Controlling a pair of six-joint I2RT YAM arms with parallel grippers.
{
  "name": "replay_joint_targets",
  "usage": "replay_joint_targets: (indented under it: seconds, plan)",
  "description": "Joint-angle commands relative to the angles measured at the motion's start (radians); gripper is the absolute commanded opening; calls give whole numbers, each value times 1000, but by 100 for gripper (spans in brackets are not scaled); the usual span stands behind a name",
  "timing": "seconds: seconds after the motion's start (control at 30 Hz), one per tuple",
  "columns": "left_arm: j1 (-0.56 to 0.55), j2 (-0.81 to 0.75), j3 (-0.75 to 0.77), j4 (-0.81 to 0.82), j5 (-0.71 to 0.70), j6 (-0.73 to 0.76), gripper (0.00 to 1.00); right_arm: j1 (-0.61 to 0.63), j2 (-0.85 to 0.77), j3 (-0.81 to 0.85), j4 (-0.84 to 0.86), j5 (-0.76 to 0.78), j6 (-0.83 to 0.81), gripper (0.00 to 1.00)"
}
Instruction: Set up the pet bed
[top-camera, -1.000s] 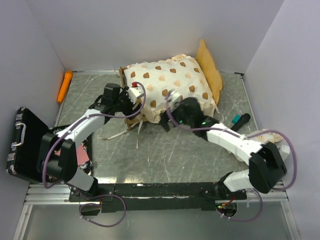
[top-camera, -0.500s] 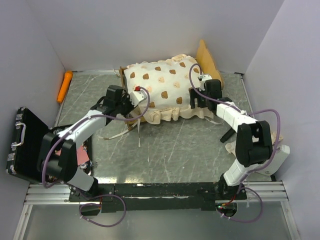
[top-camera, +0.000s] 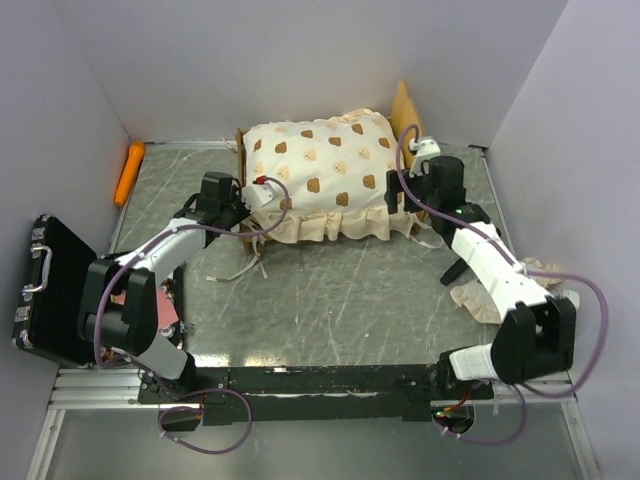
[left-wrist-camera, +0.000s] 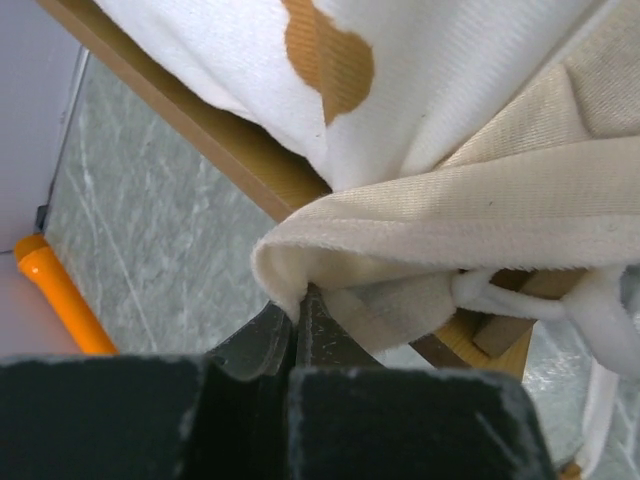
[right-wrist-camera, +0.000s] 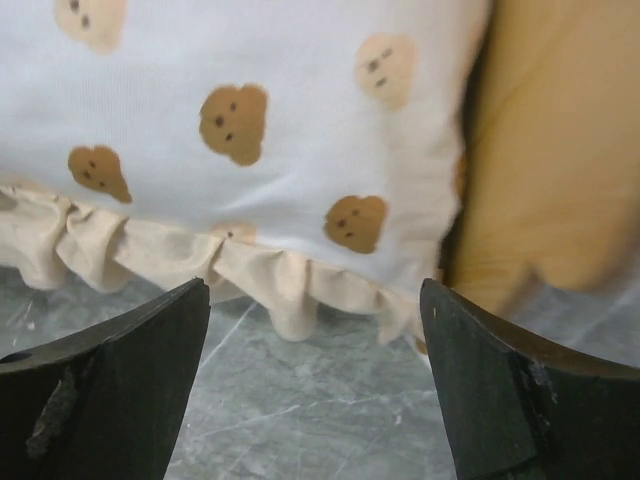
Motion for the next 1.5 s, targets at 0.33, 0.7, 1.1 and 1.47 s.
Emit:
replay_joint_targets:
  seconds: [0.33, 0.7, 1.1, 1.47]
  plan:
    - [63, -106, 49, 20, -57, 10, 62, -123, -40, 7, -40, 37, 52, 95]
    - [-35, -194, 228, -406, 158, -18, 69, -194, -158, -290, 87, -127, 130, 88]
    - [-415, 134, 437, -304, 238, -90, 74, -194, -164, -311, 99, -145, 165, 88]
    - [-423, 423, 604, -347, 325, -9, 74, -194, -235, -356, 70, -159, 177, 89]
